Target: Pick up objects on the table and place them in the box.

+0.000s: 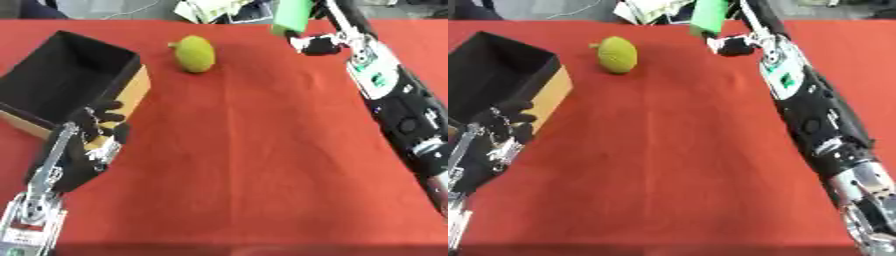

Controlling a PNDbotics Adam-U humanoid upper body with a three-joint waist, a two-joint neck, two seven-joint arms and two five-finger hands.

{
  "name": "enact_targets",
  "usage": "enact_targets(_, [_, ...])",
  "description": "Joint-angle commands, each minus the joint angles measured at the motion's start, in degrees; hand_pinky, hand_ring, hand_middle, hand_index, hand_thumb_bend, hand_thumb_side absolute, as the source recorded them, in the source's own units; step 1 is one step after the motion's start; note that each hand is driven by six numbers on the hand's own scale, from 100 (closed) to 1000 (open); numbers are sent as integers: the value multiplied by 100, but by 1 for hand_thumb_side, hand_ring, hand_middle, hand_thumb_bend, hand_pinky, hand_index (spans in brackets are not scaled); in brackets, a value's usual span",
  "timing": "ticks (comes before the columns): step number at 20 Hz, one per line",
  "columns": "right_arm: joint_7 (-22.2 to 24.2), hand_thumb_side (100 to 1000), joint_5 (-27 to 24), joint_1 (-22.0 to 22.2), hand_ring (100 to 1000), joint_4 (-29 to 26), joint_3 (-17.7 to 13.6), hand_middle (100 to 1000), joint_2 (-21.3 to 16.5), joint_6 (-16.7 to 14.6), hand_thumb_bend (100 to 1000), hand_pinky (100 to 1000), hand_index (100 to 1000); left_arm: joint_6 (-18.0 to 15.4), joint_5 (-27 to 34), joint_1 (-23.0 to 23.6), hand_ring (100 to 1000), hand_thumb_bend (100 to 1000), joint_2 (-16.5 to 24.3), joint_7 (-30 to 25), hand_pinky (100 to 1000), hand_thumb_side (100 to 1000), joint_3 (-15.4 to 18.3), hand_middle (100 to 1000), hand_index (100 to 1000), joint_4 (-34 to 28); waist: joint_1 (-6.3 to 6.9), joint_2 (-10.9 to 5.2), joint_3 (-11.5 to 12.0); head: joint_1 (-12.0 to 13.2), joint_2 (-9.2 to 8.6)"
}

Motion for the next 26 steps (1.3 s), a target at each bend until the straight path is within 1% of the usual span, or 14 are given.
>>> enact_targets(1, [227, 100, -253, -189, 656, -283, 58, 460, -91, 23, 100, 675, 567, -15, 23, -31, 761, 356, 30, -32, 620, 530, -21, 778, 811, -74, -3, -113, 6, 6, 28])
enact_targets(3, [273, 100, -297, -196, 656, -317, 66, 460, -95, 46, 100, 675, 567, -16, 23, -31, 761, 356, 30, -34, 620, 530, -22, 778, 811, -73, -4, -114, 7, 6, 28])
enact_targets(4, [286, 100, -306, -202, 664, -331, 72, 475, -92, 50, 100, 690, 588, -16, 23, -29, 761, 356, 30, -37, 620, 531, -26, 778, 811, -71, -8, -119, 12, 2, 28])
enact_targets(5, [333, 100, -303, -271, 666, -404, 141, 479, -24, 12, 100, 694, 594, -16, 24, -18, 762, 356, 34, -68, 620, 532, -69, 778, 811, -58, -33, -146, 81, -32, 28])
enact_targets(6, [407, 100, -281, -387, 670, -522, 257, 485, 91, -58, 100, 699, 600, -20, 25, -21, 762, 356, 38, -107, 620, 532, -115, 778, 811, -46, -66, -152, 197, -86, 28])
enact_targets(8, [580, 100, -161, -664, 676, -732, 535, 492, 368, -227, 100, 709, 611, -31, 23, -55, 762, 356, 44, -174, 620, 533, -183, 778, 811, -31, -126, -133, 431, -199, 28])
enact_targets(10, [763, 100, -51, -960, 681, -655, 807, 501, 608, -404, 100, 715, 622, -41, 24, -92, 762, 356, 48, -214, 620, 533, -217, 778, 811, -26, -157, -108, 562, -275, 28])
enact_targets(12, [954, 100, 33, -1161, 687, -490, 913, 509, 808, -554, 100, 721, 631, -49, 29, -129, 762, 355, 49, -252, 620, 533, -257, 778, 811, -24, -172, -85, 683, -363, 28])
enact_targets(15, [1253, 102, 228, -1247, 698, -323, 936, 520, 1067, -742, 100, 727, 643, -61, 46, -175, 762, 354, 49, -330, 621, 535, -334, 778, 811, -21, -187, -60, 873, -518, 28])
enact_targets(16, [1362, 117, 276, -1248, 704, -278, 930, 526, 1147, -795, 100, 731, 650, -61, 50, -180, 762, 355, 49, -349, 621, 535, -347, 778, 811, -18, -192, -53, 920, -546, 28])
enact_targets(20, [1792, 170, 500, -1214, 724, -107, 968, 561, 1389, -976, 100, 742, 682, -66, 56, -205, 762, 354, 48, -384, 621, 535, -372, 778, 811, -14, -211, -35, 1014, -601, 28])
enact_targets(21, [1906, 150, 544, -1190, 729, -58, 967, 570, 1445, -1006, 100, 744, 696, -65, 57, -215, 762, 354, 46, -388, 621, 535, -374, 778, 811, -11, -216, -32, 1029, -607, 28])
enact_targets(22, [2019, 197, 583, -1172, 732, -22, 956, 579, 1494, -1023, 100, 746, 709, -64, 58, -222, 761, 354, 45, -389, 621, 535, -376, 778, 811, -6, -220, -29, 1039, -609, 28])
enact_targets(26, [2462, 224, 748, -1154, 737, -44, 830, 594, 1630, -949, 100, 747, 754, -68, 58, -241, 762, 353, 41, -417, 622, 537, -406, 779, 811, 17, -238, -19, 1087, -638, 28])
